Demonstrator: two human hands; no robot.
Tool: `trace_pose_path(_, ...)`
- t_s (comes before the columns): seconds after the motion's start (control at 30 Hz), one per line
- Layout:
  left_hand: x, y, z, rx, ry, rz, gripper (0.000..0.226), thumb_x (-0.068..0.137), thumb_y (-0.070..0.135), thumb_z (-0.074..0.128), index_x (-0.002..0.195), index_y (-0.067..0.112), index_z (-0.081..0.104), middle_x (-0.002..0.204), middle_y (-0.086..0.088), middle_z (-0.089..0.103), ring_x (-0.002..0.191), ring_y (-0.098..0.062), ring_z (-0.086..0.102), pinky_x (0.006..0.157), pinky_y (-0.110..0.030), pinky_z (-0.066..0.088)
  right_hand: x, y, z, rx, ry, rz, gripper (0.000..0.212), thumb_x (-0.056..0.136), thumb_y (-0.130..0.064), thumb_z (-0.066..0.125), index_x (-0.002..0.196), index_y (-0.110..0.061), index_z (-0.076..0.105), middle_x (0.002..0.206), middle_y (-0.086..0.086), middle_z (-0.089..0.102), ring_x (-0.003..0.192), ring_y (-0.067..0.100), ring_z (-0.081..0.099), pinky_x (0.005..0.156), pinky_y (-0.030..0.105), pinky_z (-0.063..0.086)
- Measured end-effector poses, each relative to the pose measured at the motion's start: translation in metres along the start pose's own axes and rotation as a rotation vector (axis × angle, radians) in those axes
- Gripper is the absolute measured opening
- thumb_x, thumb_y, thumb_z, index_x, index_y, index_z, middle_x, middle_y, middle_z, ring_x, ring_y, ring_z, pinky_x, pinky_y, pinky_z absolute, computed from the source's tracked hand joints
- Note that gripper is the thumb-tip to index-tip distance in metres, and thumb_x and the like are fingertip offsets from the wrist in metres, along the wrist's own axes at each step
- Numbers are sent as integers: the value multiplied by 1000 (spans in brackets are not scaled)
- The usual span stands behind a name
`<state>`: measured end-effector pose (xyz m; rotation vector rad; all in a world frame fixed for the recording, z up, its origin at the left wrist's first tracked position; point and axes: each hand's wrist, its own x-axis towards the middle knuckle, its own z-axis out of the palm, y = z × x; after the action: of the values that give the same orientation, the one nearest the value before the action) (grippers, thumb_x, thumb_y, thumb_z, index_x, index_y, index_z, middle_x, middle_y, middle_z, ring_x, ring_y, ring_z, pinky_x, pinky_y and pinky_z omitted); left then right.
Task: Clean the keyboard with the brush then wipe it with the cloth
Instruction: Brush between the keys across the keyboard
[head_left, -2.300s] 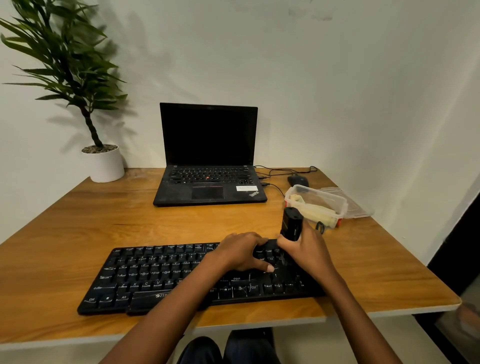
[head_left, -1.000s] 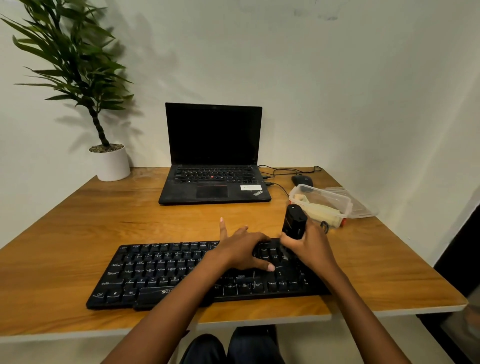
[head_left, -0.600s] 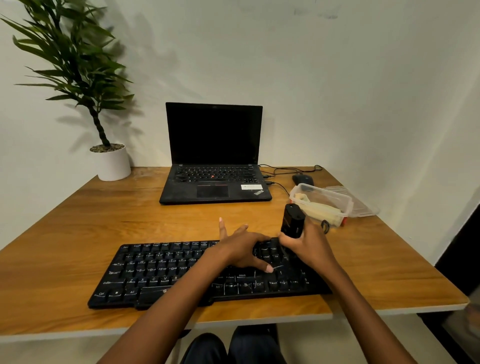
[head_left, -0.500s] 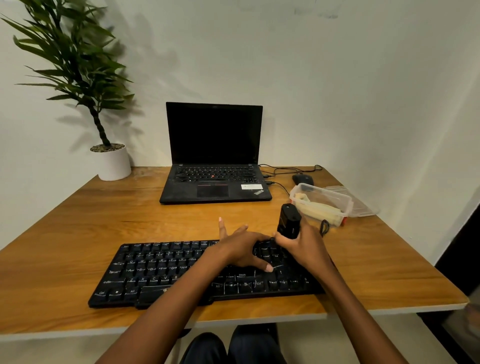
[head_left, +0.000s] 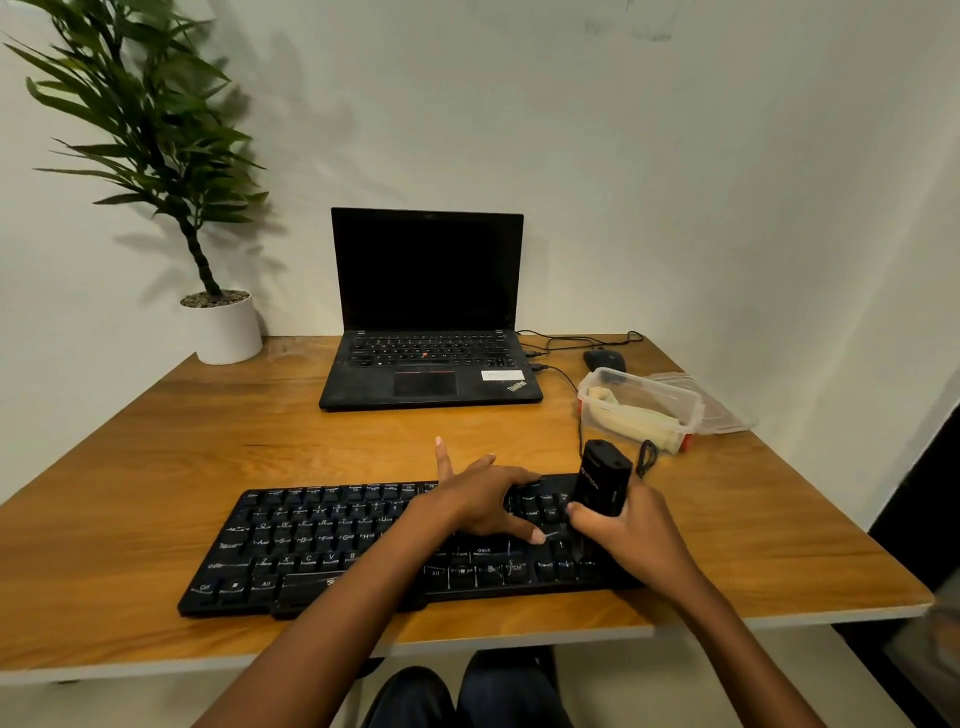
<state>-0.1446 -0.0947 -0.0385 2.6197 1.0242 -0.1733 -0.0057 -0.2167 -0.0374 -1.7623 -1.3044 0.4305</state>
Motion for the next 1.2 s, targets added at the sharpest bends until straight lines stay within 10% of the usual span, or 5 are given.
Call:
trace_pose_path(0.53,4,-4,1,9,-12,25,82,82,61,55,149,33,18,158,5,17,147,-20,-4,93,-65,-34,-18,2,2,-29,110,-54,28,76,-17,71,95,-24,52,78,-14,59,75,5,59,67,26,51)
trace_pose_path(0.8,-1,0,-1,12,-11,36,80,83,58,55,149,32,18,158,10,16,147,-19,-3,92,-64,-33,-35,5,14,48,245,-77,28,74,-6,73,91,-19,54,72,-16,56,65,-7,58,57,4,42)
trace_pose_path(0.97,-2,0,-1,20,-12,32,81,83,59,55,149,32,18,158,8,16,147,-19,-5,91,-63,-34,-21,2,4,33,127,-19,25,75,-13,72,84,-25,51,76,-8,60,73,9,59,65,25,49)
trace_pose_path(1.2,-16,-2,-5,27,84,104,87,81,63,55,150,30,15,160,6,5,146,-18,-11,92,-65,-35,-3,3,-24,22,-225,-16,37,74,-21,76,102,-27,53,98,-10,61,92,5,58,74,16,47)
